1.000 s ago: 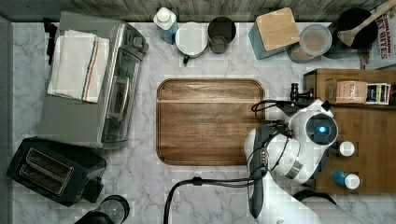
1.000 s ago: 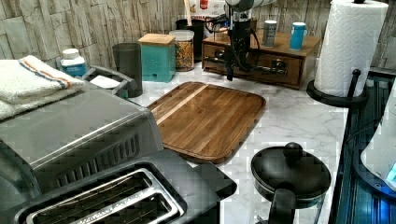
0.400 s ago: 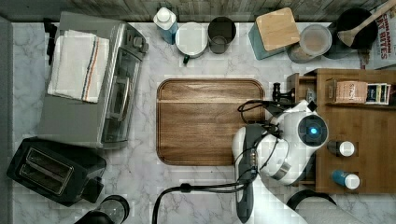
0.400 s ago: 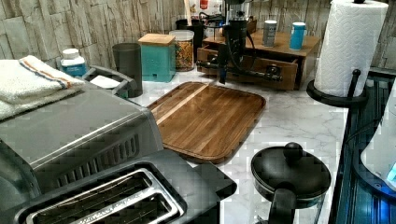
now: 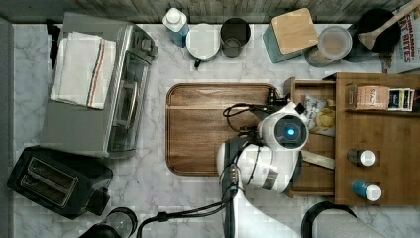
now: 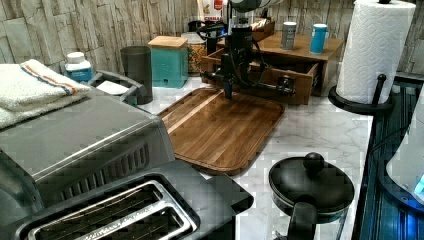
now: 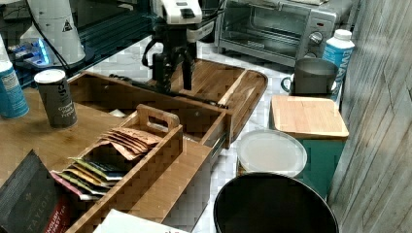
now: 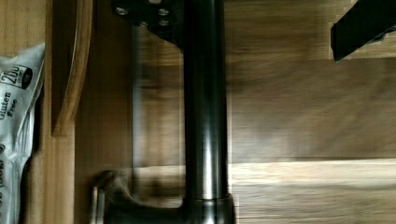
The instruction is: Open the drawer.
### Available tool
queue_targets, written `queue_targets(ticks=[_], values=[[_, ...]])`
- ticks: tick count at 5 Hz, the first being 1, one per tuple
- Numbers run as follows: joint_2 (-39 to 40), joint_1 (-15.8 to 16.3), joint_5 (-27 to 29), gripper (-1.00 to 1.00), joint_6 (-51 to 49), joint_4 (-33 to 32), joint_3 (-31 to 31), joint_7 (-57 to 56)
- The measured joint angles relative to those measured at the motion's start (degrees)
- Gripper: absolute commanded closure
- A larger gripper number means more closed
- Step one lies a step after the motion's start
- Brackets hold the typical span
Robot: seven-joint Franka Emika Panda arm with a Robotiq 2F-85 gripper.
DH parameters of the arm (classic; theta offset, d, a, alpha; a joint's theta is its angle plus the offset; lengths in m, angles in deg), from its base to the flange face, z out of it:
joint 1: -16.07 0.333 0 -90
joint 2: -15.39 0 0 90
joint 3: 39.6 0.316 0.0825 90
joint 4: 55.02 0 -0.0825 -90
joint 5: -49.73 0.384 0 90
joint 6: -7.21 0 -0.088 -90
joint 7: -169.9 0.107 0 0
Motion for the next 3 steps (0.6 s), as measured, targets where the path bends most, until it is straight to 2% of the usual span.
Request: queue_targets(ticks=[3], values=[[-1.91,4.01,-0.05,-1.0,-0.5,-1.9,2.0,4.08]])
